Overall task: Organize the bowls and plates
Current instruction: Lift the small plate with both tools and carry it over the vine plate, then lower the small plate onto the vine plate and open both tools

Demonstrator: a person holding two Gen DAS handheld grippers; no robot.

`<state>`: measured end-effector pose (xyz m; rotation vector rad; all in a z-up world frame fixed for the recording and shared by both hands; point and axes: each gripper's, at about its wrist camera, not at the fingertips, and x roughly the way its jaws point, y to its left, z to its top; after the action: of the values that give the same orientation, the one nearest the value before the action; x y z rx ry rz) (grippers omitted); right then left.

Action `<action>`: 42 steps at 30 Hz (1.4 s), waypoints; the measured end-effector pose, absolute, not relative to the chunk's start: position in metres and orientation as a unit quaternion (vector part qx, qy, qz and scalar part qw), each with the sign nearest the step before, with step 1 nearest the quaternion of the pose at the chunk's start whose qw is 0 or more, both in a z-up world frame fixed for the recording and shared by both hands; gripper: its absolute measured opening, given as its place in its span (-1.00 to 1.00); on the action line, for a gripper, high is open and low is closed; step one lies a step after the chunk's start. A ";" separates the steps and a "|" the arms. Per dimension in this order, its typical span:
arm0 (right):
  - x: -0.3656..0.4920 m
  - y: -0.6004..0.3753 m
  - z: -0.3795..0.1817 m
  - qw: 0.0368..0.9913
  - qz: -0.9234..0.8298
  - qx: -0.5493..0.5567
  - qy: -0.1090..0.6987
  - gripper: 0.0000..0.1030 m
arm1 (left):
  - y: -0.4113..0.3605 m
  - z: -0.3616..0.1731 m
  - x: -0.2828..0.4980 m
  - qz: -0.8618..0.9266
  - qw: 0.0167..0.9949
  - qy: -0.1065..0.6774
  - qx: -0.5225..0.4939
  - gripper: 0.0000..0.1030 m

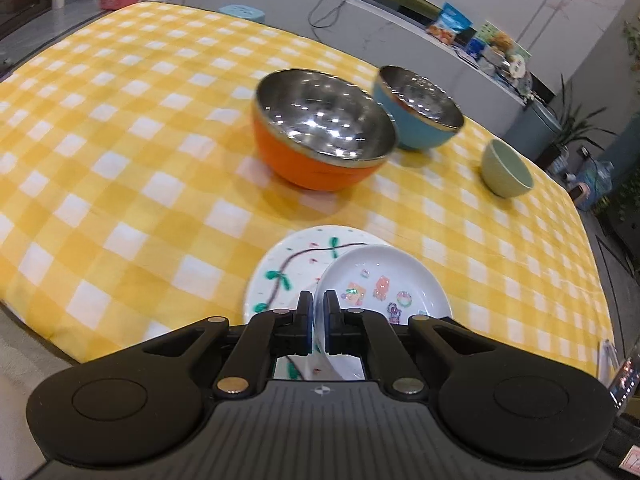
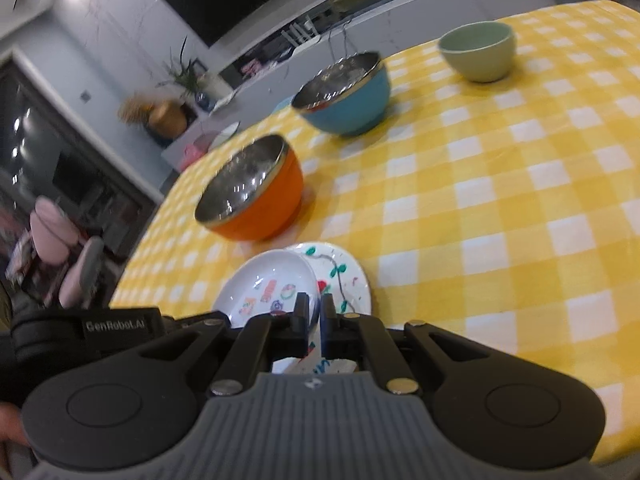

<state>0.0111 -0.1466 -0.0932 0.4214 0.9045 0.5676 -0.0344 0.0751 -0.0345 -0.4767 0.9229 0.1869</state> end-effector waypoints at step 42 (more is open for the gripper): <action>0.017 -0.134 -0.097 0.854 0.258 0.169 0.418 -0.46 | 0.093 -0.038 -0.035 0.105 0.856 0.424 -0.277 -0.66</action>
<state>0.0166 -0.1340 -0.0970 0.3564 0.8789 0.5434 -0.0348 0.0925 -0.0377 -0.5815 0.8913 0.2204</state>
